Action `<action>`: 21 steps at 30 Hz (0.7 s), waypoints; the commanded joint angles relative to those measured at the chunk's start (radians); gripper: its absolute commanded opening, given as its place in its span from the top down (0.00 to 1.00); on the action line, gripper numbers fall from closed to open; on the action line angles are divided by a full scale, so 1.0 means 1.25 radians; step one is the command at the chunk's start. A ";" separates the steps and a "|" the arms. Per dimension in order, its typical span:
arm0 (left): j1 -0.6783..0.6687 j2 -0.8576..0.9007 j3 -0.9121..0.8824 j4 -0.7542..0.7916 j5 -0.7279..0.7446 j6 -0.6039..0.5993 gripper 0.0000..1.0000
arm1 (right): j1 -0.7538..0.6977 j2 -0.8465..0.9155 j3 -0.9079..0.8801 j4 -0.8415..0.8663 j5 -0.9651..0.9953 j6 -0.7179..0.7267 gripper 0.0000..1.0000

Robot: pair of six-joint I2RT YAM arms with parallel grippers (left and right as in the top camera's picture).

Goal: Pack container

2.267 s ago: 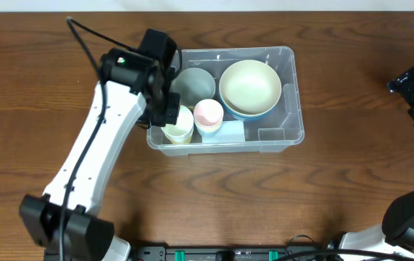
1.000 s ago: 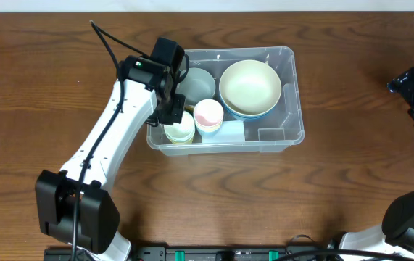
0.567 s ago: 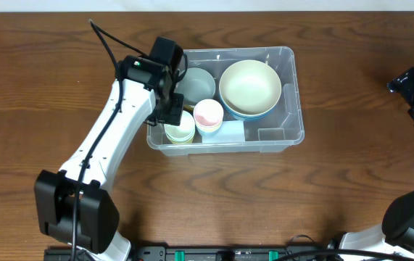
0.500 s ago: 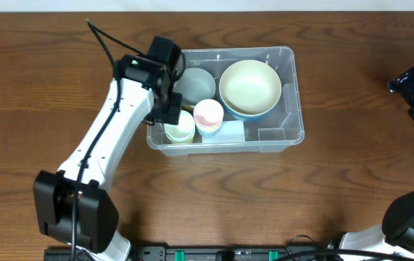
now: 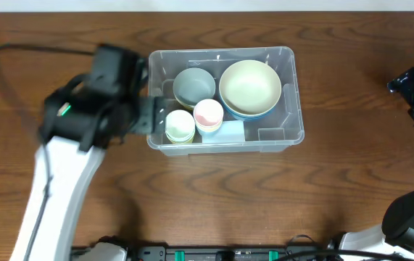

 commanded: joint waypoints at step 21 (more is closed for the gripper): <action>0.009 -0.503 0.011 0.043 -0.070 0.024 0.02 | -0.008 -0.005 0.001 -0.001 0.002 -0.005 0.01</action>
